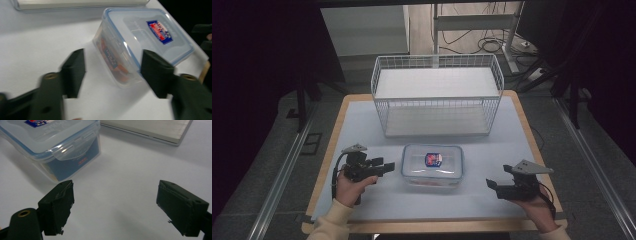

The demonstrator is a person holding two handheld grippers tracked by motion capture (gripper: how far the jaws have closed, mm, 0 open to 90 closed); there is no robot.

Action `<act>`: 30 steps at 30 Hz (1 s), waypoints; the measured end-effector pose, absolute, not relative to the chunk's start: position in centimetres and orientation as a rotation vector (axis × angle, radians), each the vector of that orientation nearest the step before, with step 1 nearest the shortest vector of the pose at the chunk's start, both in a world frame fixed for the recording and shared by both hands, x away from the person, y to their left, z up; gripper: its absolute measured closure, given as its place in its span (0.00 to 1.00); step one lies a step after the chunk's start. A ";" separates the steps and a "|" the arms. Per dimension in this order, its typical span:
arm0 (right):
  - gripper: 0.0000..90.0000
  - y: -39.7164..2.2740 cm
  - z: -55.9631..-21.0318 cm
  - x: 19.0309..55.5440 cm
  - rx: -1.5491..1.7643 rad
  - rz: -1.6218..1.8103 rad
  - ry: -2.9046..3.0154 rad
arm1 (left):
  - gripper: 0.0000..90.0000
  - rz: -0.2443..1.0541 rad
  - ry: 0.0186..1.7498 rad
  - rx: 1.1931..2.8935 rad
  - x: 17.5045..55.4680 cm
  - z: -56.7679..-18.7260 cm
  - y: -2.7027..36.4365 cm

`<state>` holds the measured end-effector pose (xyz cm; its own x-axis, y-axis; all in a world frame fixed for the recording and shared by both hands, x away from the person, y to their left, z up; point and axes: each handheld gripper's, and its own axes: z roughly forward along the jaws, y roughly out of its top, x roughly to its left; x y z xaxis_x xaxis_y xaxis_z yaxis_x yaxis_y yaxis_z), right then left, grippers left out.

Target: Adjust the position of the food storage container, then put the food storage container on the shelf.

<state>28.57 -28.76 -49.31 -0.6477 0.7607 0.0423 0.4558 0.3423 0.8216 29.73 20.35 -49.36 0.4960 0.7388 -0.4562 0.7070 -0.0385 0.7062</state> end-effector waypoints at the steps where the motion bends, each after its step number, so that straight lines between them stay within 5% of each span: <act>1: 0.16 -28.7 -49.3 28.6 1.075 1.228 2.267 | 0.32 0.037 1.225 1.755 29.7 -49.4 20.4; 17: 0.14 -27.9 -49.0 28.8 1.091 1.316 2.316 | 0.19 -0.073 1.228 1.713 30.5 -49.7 19.8; 30: 0.14 -27.3 -49.5 28.7 1.045 1.236 2.334 | 0.17 -0.254 1.219 1.696 32.6 -51.2 17.7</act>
